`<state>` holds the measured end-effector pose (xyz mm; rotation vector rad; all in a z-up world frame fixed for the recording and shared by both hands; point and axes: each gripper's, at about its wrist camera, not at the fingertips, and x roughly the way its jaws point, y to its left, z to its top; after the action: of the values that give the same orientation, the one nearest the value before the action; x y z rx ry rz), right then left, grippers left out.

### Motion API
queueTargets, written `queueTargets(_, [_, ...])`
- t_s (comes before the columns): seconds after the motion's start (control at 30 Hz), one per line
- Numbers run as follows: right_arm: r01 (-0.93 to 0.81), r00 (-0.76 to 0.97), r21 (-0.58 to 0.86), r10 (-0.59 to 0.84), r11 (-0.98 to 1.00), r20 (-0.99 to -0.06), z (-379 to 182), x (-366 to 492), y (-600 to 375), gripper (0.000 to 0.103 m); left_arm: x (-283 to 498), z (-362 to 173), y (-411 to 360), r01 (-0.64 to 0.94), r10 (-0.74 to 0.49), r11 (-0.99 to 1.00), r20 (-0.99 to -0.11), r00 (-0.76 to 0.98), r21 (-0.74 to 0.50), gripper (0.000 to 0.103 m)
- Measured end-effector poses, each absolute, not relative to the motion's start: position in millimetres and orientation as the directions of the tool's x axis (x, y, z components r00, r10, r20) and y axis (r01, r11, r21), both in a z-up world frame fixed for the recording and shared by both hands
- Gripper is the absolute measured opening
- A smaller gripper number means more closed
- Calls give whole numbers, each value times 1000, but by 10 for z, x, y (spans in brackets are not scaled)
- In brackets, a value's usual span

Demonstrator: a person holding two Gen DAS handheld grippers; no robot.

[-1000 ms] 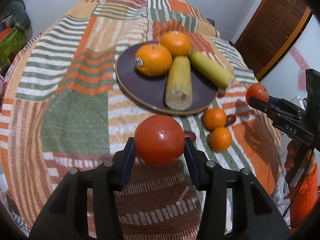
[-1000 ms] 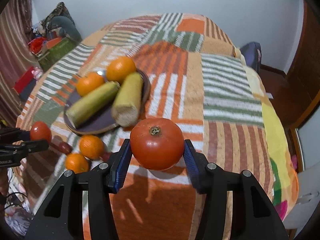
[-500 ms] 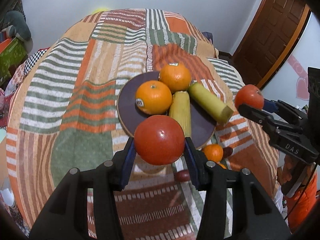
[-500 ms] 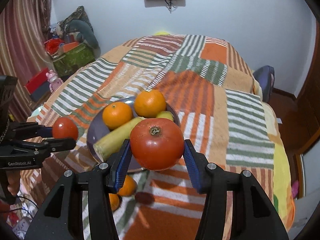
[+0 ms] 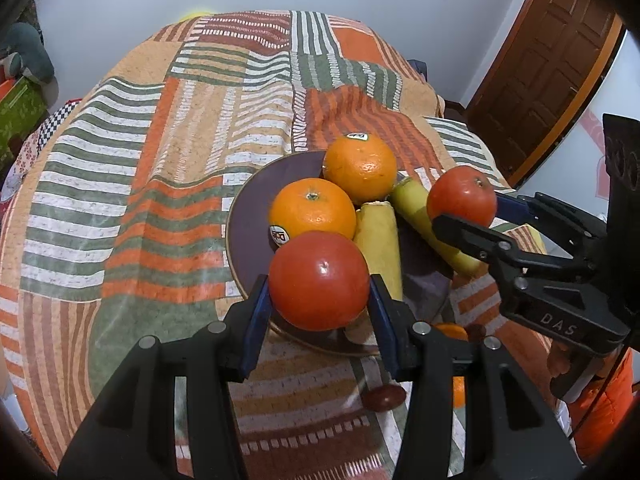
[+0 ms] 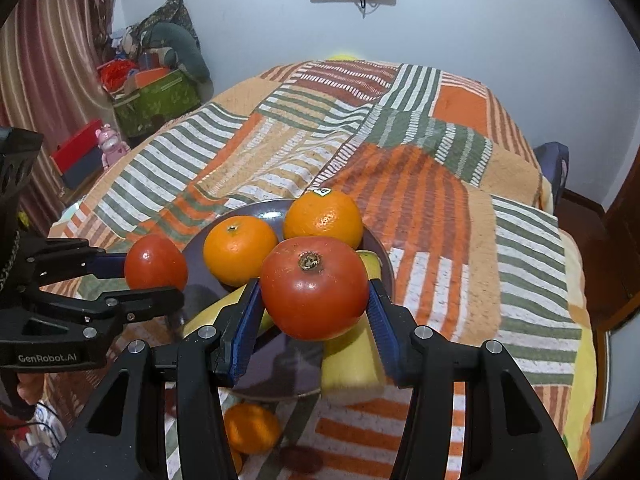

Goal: Organize fruits
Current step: 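Lift and carry the tomato with the left tool while the right tool carries its tomato to the plate, then lower and release the tomato on the plate while the right tool releases its tomato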

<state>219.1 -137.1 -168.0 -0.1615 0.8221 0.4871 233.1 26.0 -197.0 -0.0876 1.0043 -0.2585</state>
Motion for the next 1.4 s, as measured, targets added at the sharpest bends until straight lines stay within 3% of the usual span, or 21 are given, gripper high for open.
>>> queueTargets(0.63, [-494,555,30,341,869,-759,-1825,2320,-1260,50,2511,-2135,268,154,-264,964,-835,483,-215,49])
queueTargets(1.4, [-473,566,77,369,878,-737,-1578,1890,-1524,53,2030,-1825,231,175,-245,968,-813,528,-178,56])
